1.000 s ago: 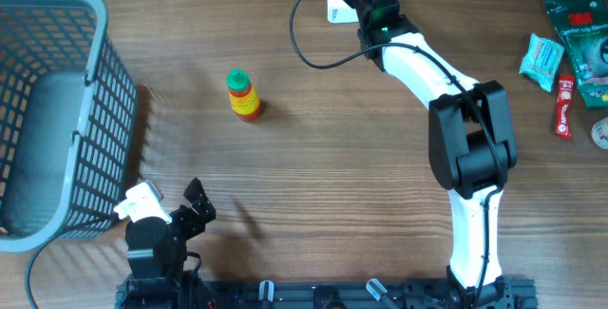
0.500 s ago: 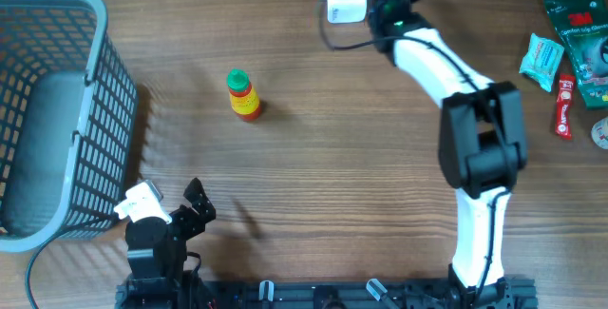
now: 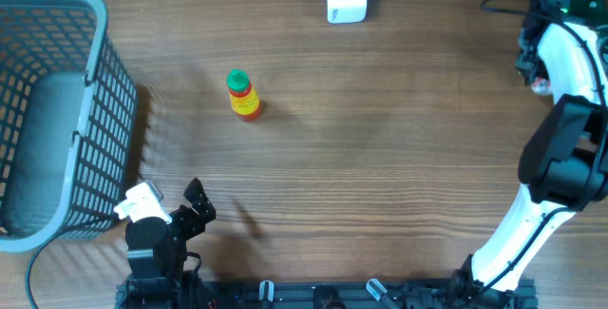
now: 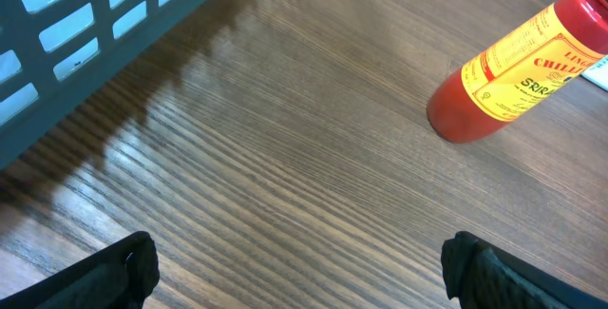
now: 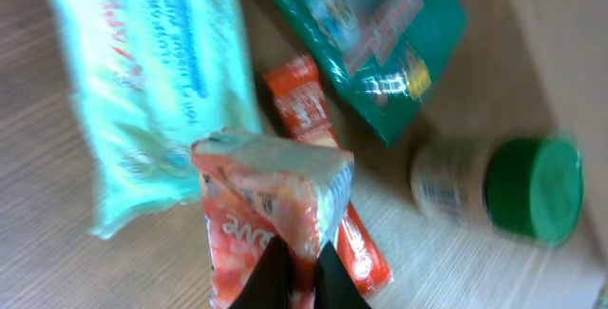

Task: Scan the item barcode
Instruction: 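Carry the Kleenex pack to the right edge and release it, then reach the right gripper to the chili sauce bottle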

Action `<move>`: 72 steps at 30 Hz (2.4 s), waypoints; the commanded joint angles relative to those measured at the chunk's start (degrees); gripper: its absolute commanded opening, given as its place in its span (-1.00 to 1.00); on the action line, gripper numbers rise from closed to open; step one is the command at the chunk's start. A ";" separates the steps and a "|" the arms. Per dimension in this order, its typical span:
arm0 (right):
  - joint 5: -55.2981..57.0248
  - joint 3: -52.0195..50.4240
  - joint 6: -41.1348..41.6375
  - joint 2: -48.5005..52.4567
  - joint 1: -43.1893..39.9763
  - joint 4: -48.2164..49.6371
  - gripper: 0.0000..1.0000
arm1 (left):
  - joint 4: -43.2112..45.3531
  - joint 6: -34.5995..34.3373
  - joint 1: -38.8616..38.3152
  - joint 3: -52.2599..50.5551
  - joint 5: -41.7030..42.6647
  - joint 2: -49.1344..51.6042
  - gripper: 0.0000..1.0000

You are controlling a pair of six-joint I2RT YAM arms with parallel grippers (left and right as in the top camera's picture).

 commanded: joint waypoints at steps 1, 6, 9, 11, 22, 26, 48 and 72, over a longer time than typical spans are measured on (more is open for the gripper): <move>-0.79 0.15 13.44 -1.16 -2.75 -4.04 -0.91 | 0.13 0.07 0.04 -0.24 -0.57 -0.31 1.00; -8.15 0.17 10.86 -3.02 -5.60 -5.35 0.66 | 0.13 0.07 0.04 -0.24 -0.57 -0.31 1.00; -16.39 0.28 7.93 -9.70 -5.35 -2.75 0.99 | 0.13 0.07 0.04 -0.24 -0.57 -0.31 1.00; -24.33 0.28 7.93 -15.98 -4.59 -1.18 0.99 | 0.13 0.07 0.04 -0.24 -0.57 -0.31 1.00; -75.93 -0.22 36.57 -33.59 13.64 -11.85 1.00 | 0.13 0.07 0.04 -0.24 -0.57 -0.31 1.00; -72.43 -3.19 48.11 -32.81 24.22 -11.32 0.99 | 0.13 0.07 0.04 -0.24 -0.57 -0.31 1.00; -24.90 -2.99 8.59 -9.57 63.47 30.71 0.99 | 0.13 0.07 0.04 -0.24 -0.57 -0.31 1.00; -15.76 -3.02 6.40 -1.01 67.89 32.59 0.14 | 0.13 0.07 0.04 -0.24 -0.57 -0.31 1.00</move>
